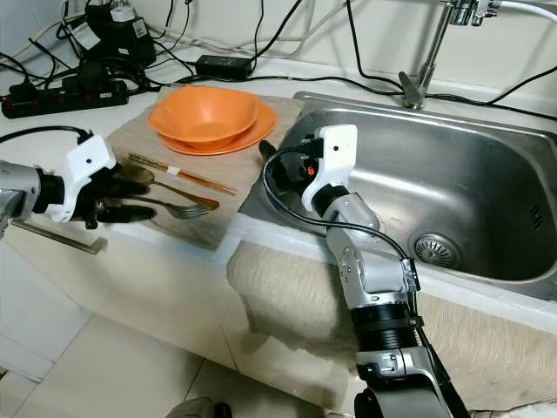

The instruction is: Kitchen organization

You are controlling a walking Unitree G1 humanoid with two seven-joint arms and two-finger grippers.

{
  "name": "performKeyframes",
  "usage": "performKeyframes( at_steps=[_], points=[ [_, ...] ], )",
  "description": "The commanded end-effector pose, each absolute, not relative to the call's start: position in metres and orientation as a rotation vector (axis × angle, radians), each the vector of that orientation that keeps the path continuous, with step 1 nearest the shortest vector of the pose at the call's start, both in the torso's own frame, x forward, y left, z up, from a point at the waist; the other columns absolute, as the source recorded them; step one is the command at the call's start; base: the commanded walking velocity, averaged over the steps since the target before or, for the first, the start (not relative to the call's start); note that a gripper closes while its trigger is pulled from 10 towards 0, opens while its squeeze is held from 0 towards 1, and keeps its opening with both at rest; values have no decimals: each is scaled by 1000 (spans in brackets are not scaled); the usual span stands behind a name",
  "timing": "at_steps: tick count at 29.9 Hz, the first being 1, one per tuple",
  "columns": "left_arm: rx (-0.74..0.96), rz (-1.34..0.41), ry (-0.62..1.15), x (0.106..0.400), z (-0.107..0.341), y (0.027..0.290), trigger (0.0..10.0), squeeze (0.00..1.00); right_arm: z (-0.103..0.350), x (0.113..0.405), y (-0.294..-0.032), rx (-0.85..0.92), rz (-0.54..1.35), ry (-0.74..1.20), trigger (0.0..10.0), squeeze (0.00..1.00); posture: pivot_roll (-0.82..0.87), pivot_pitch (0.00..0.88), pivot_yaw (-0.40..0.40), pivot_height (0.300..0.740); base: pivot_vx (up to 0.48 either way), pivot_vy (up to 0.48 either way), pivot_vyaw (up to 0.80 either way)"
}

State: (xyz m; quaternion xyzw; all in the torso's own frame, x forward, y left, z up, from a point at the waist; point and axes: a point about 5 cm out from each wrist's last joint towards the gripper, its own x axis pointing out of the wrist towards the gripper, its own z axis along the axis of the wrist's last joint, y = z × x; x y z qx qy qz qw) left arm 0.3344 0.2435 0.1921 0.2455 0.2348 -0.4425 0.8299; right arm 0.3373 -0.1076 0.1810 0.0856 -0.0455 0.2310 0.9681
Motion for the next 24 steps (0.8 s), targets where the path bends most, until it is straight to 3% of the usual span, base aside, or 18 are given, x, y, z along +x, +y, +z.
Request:
performKeyframes(
  at_steps=[1,24],
  points=[
    [536,-955,533,333,187,245,10000,0,175,336,-107,172,470,-79,10000,0,98,9,69,740,0,0,0],
    [628,-930,518,344,171,230,10000,0,169,333,-105,161,467,-67,10000,0,86,9,73,740,0,0,0]
  ],
)
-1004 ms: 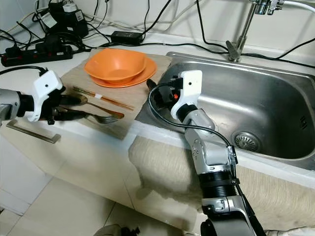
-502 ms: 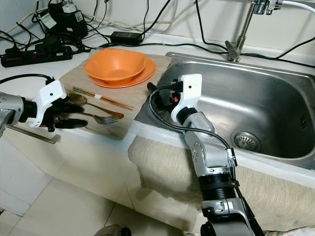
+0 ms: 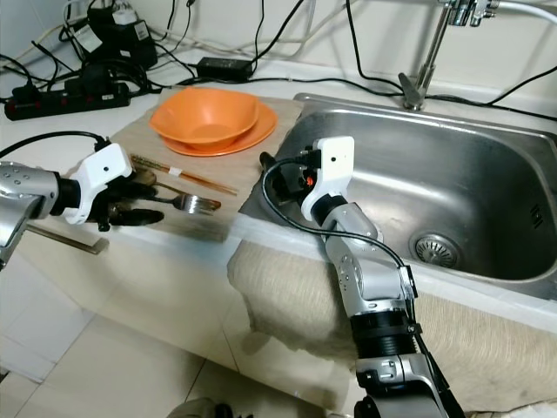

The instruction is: Kitchen organization

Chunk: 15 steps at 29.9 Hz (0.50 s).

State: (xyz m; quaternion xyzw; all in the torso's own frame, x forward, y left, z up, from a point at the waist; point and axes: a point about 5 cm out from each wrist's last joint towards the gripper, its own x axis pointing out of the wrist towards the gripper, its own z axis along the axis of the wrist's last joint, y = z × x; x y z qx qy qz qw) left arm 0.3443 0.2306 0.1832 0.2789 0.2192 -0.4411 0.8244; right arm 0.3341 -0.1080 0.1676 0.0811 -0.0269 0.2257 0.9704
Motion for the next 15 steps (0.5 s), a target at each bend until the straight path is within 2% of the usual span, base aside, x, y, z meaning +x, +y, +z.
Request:
performKeyframes(
  at_steps=[1,2,3,15],
  points=[
    [628,-930,518,344,171,230,10000,0,169,333,-105,161,467,-67,10000,0,86,9,73,740,0,0,0],
    [633,-922,518,345,171,230,3961,0,169,333,-105,160,466,-66,10000,0,86,10,73,740,0,0,0],
    [636,-914,518,346,170,230,0,0,169,332,-105,160,466,-65,10000,0,85,10,73,740,0,0,0],
    [626,-969,555,342,164,230,0,0,166,330,-106,160,464,-54,10000,0,79,15,72,740,0,0,0]
  ],
)
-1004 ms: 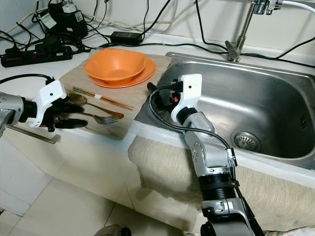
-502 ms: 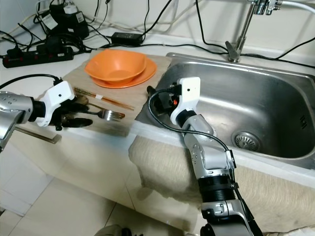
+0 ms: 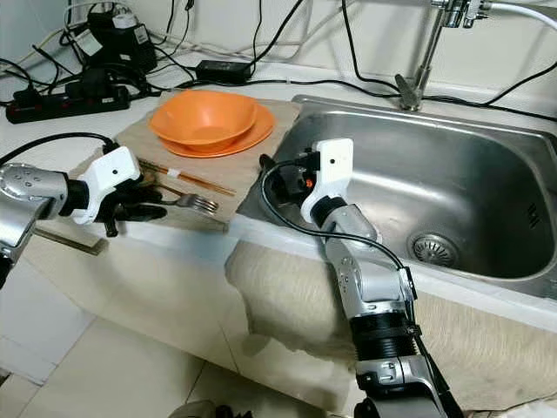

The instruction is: Kitchen organization

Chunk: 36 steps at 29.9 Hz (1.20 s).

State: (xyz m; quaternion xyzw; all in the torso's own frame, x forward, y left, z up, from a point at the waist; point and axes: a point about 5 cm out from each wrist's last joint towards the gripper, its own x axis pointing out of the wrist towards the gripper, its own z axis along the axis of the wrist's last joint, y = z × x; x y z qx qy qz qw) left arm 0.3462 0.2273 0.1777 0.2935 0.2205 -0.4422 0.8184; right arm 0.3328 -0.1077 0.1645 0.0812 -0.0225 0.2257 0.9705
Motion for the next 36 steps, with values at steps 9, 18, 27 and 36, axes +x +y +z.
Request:
performKeyframes(
  at_steps=[9,18,27,36],
  points=[
    [619,-1011,569,338,163,230,0,0,165,331,-105,164,466,-51,10000,0,86,21,74,740,0,0,0],
    [541,-931,230,355,231,206,0,0,161,328,-107,165,458,-39,10000,0,78,31,72,740,0,0,0],
    [550,-911,125,352,263,203,0,0,158,327,-106,163,462,-26,10000,0,74,32,70,740,0,0,0],
    [399,-872,57,358,260,186,0,0,164,332,-105,161,424,-27,10000,0,79,33,71,740,0,0,0]
  ],
)
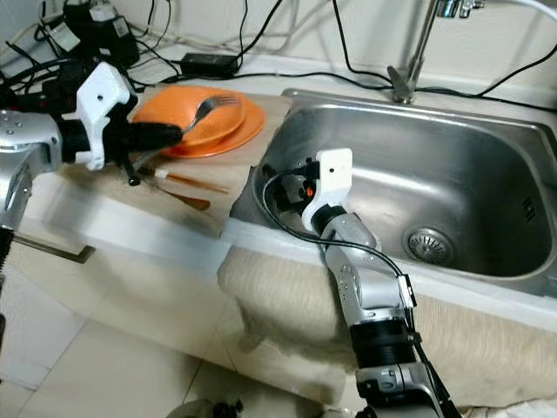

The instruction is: Kitchen organization

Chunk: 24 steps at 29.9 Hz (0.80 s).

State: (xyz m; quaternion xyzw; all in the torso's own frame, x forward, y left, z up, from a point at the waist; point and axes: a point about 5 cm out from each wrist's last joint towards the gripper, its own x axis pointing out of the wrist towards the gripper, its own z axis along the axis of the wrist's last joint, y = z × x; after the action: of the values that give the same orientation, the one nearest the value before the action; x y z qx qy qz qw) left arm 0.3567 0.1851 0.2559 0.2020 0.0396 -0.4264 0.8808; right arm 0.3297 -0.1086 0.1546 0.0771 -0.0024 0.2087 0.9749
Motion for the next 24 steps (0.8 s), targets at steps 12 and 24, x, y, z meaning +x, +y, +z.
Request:
performKeyframes(
  at_steps=[12,24],
  points=[
    [177,-850,24,371,242,164,0,0,187,337,-112,414,409,-70,10000,0,60,28,70,740,0,0,0],
    [44,-834,59,383,217,148,0,0,197,340,-108,636,456,-59,10000,0,46,23,71,740,0,0,0]
  ],
)
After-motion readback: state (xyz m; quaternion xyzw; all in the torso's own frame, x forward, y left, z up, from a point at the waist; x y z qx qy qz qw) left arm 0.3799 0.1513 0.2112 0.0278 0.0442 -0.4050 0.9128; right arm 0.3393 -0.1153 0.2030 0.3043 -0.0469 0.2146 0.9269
